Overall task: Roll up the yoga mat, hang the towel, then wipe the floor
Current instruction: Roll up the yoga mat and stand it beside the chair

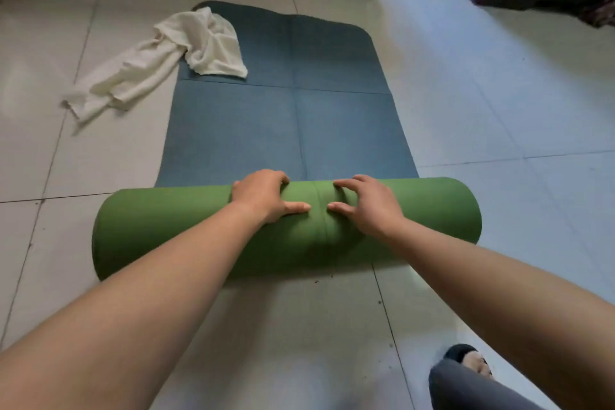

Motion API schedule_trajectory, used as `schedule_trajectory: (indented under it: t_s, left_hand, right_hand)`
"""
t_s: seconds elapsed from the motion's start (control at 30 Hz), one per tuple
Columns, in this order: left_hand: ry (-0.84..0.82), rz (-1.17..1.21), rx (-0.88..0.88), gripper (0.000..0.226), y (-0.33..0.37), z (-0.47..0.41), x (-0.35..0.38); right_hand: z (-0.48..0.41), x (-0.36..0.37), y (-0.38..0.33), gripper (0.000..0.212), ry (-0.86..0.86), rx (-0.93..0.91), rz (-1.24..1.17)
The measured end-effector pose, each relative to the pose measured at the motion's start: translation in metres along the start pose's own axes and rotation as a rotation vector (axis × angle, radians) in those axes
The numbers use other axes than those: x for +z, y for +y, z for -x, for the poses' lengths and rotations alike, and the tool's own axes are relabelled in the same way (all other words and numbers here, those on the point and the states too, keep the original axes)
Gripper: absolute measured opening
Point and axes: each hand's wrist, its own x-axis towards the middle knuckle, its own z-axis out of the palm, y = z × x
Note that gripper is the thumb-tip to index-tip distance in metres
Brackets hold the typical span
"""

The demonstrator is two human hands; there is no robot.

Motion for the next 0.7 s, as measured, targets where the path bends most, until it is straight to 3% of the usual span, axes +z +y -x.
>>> schedule_trajectory:
  t_s: [0.1,0.23,0.33,0.57,0.7]
  left_hand:
    - [0.107,0.000,0.007,0.063,-0.011,0.002,-0.003]
    - [0.104,-0.027,0.039,0.060,-0.020,0.008,-0.003]
    - [0.117,-0.048,0.073,0.059,-0.026,0.011,-0.005]
    - [0.074,-0.136,-0.027,0.088,-0.033,0.019,-0.021]
    - [-0.009,-0.125,-0.150,0.092,-0.017,0.004,-0.025]
  right_hand:
    - [-0.005,0.001,-0.009,0.044,0.001,-0.131,-0.014]
    - [0.005,0.008,-0.006,0.066,-0.116,-0.300,0.140]
    - [-0.023,0.005,-0.008,0.069,-0.159,-0.319,0.148]
    - [-0.098,-0.015,-0.024,0.066,-0.378,-0.313,0.014]
    - [-0.116,-0.022,-0.021,0.064,-0.396,-0.342,-0.069]
